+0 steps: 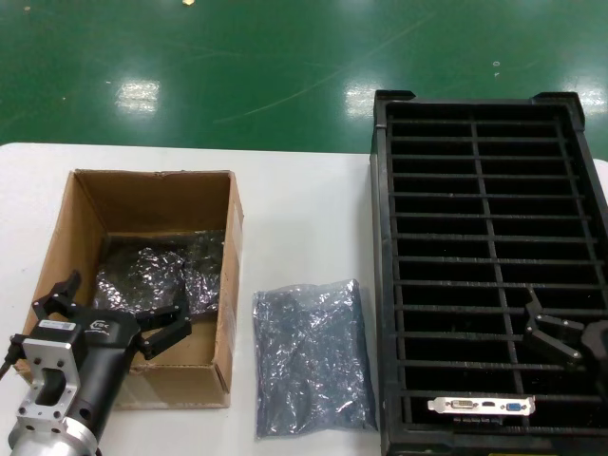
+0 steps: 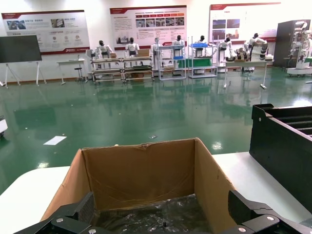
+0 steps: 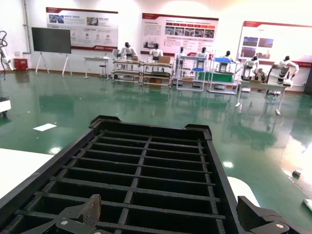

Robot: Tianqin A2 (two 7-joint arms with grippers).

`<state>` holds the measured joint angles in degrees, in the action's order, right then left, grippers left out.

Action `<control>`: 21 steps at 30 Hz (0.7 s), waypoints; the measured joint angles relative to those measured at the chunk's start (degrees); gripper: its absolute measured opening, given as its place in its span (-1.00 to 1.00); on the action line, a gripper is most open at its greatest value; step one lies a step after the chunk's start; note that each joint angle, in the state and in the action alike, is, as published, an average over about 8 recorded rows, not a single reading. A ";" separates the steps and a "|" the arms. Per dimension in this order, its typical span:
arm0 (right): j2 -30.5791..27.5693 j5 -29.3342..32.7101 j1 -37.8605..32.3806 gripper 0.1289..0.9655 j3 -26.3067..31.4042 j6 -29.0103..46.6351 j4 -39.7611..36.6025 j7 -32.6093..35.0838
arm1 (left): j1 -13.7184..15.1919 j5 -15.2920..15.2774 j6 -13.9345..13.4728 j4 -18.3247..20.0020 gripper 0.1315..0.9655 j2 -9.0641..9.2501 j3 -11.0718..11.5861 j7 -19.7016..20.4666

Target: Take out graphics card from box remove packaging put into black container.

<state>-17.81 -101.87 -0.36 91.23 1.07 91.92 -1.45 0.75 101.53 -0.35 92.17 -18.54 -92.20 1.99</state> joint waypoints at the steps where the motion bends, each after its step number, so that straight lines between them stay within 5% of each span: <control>1: 0.00 0.00 0.00 1.00 0.00 0.00 0.00 0.00 | 0.00 0.00 0.00 0.00 1.00 0.00 0.00 0.00; 21: 0.00 0.00 0.00 1.00 0.00 0.00 0.00 0.00 | 0.00 0.00 0.00 0.00 1.00 0.00 0.00 0.00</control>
<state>-17.81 -101.87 -0.36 91.23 1.07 91.92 -1.45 0.75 101.53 -0.35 92.17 -18.54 -92.20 1.99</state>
